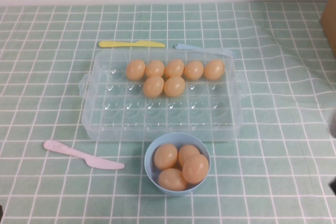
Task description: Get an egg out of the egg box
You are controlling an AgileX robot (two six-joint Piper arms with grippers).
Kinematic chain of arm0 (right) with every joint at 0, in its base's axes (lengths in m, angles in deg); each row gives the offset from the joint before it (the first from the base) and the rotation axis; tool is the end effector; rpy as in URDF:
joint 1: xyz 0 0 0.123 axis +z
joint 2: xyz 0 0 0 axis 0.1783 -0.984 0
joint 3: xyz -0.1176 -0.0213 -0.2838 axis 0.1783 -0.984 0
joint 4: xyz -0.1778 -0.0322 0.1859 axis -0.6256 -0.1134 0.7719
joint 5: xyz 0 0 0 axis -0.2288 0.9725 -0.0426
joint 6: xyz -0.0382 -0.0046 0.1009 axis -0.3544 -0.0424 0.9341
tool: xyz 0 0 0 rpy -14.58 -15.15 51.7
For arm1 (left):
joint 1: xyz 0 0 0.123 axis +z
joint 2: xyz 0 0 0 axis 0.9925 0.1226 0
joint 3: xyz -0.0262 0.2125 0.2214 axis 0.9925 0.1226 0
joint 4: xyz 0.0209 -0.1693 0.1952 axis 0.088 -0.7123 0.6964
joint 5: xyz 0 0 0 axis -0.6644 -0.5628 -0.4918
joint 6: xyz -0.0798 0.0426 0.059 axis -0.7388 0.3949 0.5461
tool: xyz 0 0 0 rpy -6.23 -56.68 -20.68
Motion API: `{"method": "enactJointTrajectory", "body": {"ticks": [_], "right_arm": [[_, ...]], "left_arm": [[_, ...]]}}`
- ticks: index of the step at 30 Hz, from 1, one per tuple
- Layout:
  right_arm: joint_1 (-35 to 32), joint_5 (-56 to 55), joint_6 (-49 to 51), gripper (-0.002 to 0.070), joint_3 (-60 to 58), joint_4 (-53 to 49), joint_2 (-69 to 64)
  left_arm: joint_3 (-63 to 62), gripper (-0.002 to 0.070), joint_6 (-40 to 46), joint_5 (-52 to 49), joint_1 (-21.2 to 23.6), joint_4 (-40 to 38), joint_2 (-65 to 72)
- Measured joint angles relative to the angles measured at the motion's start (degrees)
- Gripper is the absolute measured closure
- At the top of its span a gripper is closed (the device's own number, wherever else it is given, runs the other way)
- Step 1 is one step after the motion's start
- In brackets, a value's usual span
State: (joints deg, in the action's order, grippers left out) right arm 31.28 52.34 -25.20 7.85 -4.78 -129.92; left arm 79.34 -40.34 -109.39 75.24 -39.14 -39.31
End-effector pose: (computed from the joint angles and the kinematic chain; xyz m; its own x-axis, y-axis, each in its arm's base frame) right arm 0.1212 0.1052 0.3545 -0.7794 -0.4459 -0.4401 -0.5241 0.8490 0.0679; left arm 0.0533 -0.0044 0.1665 -0.2854 0.1007 -0.9531 0.1275 0.9896 0.0663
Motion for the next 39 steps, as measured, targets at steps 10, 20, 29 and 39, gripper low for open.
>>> {"method": "enactJointTrajectory", "body": {"ticks": [10,20,29,39], "right_arm": [[0.00,0.74,-1.61,0.0692,-4.34,-0.58,11.84],[-6.65,-25.48,-1.72,0.0693,-23.74,-5.18,17.29],[-27.73,-60.98,-1.72,0.0693,-49.09,-7.28,36.40],[-34.89,-61.54,-1.72,0.0694,-56.95,-5.62,55.19]], "left_arm": [[0.00,0.0679,0.00,0.00,0.00,0.00,0.00],[0.00,0.0679,0.00,0.00,0.00,0.00,0.00],[0.00,0.0679,0.00,0.00,0.00,0.00,0.00],[0.00,0.0679,0.00,0.00,0.00,0.00,0.00]]}}
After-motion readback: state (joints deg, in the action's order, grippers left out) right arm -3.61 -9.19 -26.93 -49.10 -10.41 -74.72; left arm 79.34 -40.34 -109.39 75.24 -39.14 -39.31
